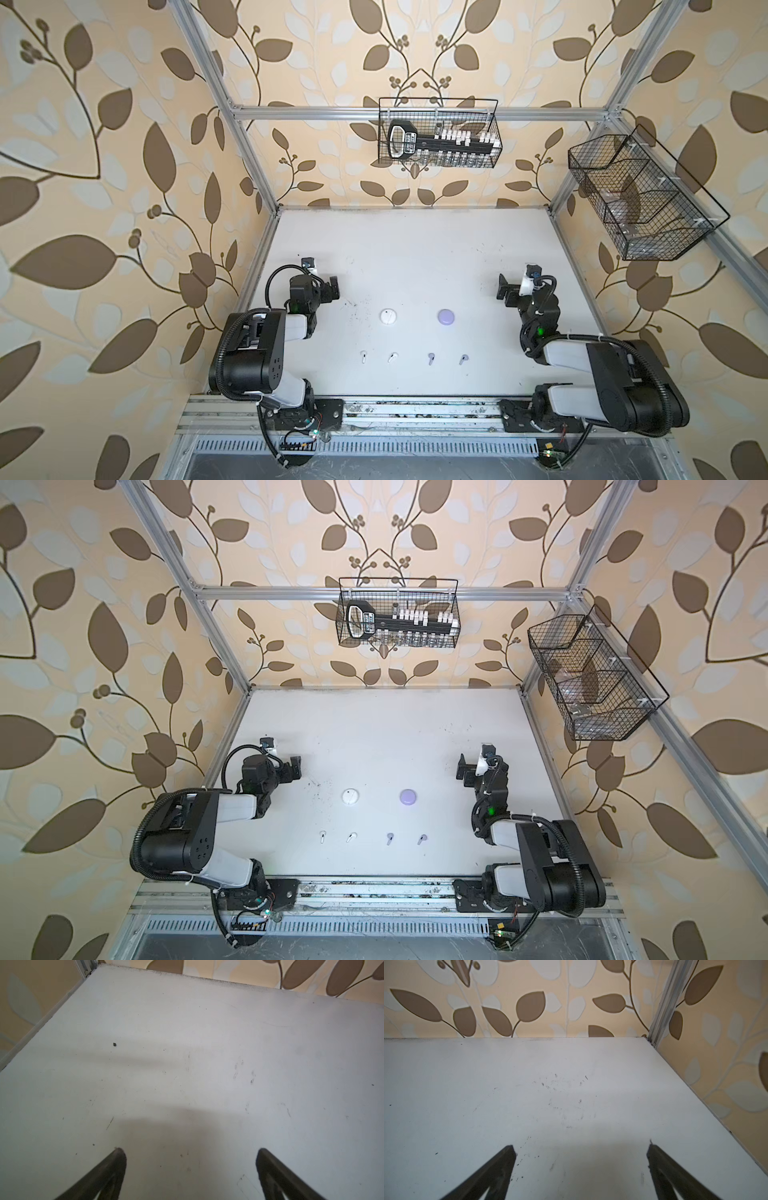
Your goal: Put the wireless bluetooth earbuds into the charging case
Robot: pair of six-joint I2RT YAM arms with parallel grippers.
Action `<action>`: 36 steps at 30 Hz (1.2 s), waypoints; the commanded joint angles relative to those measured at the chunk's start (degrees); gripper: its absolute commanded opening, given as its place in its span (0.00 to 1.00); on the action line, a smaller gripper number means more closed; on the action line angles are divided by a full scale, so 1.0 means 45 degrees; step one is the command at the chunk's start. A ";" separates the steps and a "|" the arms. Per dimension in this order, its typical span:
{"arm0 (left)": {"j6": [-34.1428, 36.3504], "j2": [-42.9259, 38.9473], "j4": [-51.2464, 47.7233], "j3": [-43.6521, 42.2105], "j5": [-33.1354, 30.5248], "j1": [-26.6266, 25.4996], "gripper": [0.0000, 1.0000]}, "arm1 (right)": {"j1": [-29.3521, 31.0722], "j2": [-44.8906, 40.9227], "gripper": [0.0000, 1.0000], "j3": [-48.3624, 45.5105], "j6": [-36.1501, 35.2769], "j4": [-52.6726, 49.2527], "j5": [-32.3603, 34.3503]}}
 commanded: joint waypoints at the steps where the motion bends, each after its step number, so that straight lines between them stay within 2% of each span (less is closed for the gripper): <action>1: 0.0245 -0.0106 0.0396 0.0081 0.0228 0.0010 0.99 | -0.0048 0.0020 1.00 -0.0160 -0.0021 0.0337 -0.0088; 12: 0.0240 -0.0125 0.0407 0.0070 0.0230 0.0002 0.99 | -0.0073 0.0010 1.00 -0.0160 -0.0010 0.0337 -0.0132; 16: 0.0240 -0.0122 0.0407 0.0070 0.0240 0.0012 0.99 | -0.0488 0.0019 1.00 -0.0055 0.0085 0.0195 -0.1136; 29: 0.0239 -0.0155 0.0460 0.0030 0.0176 0.0012 0.99 | -0.0264 0.0019 1.00 -0.0101 -0.0040 0.0238 -0.0743; 33: -0.0165 -0.0256 0.0648 -0.0109 -0.0772 0.0010 0.99 | -0.0077 -0.0102 1.00 -0.0141 -0.0064 0.0236 -0.0315; 36: -0.0242 -0.0603 0.0623 -0.0226 -0.1037 0.0000 0.99 | 0.0022 -0.0897 1.00 0.0139 0.0132 -0.0860 0.0552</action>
